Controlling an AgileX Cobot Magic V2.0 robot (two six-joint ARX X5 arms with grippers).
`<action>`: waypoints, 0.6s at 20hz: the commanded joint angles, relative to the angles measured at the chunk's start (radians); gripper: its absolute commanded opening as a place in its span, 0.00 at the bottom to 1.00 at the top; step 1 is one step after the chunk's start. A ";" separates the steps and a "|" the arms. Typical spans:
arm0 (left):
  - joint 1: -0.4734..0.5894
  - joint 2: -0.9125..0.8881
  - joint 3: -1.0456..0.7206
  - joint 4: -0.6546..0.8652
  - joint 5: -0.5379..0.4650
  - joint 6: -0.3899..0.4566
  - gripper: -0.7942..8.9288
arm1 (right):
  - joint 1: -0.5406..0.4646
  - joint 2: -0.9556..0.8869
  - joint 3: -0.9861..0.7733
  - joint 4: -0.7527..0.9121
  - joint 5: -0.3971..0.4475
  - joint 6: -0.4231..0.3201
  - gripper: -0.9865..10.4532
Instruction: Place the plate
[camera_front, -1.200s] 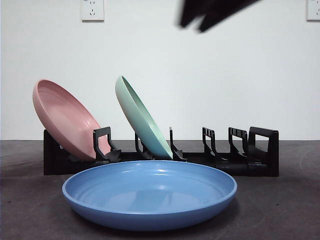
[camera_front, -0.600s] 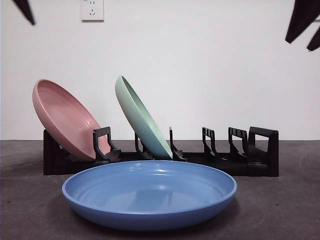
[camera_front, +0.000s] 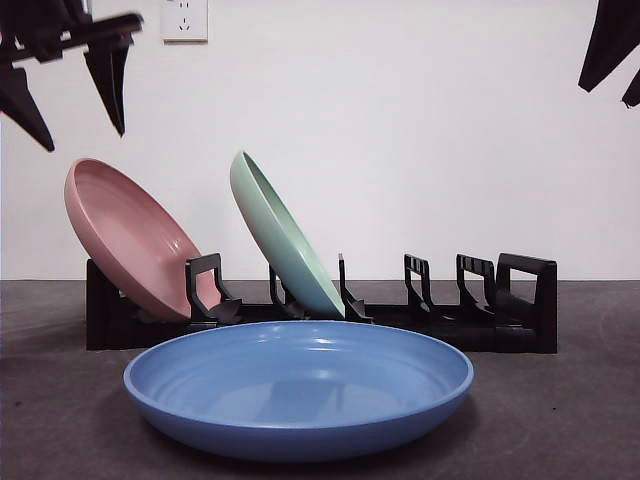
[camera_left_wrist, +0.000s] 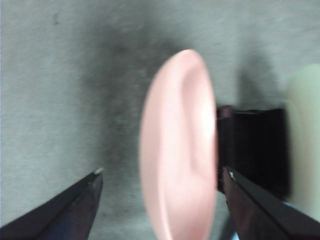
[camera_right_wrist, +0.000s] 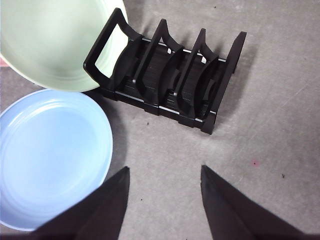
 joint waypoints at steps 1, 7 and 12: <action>-0.003 0.044 0.029 0.005 -0.016 0.013 0.46 | 0.003 0.003 0.008 0.004 0.002 -0.010 0.28; -0.003 0.099 0.029 0.002 -0.017 0.033 0.46 | 0.003 0.004 0.008 0.004 0.008 -0.009 0.28; -0.003 0.099 0.030 0.002 -0.017 0.034 0.25 | 0.003 0.004 0.008 0.003 0.008 -0.008 0.28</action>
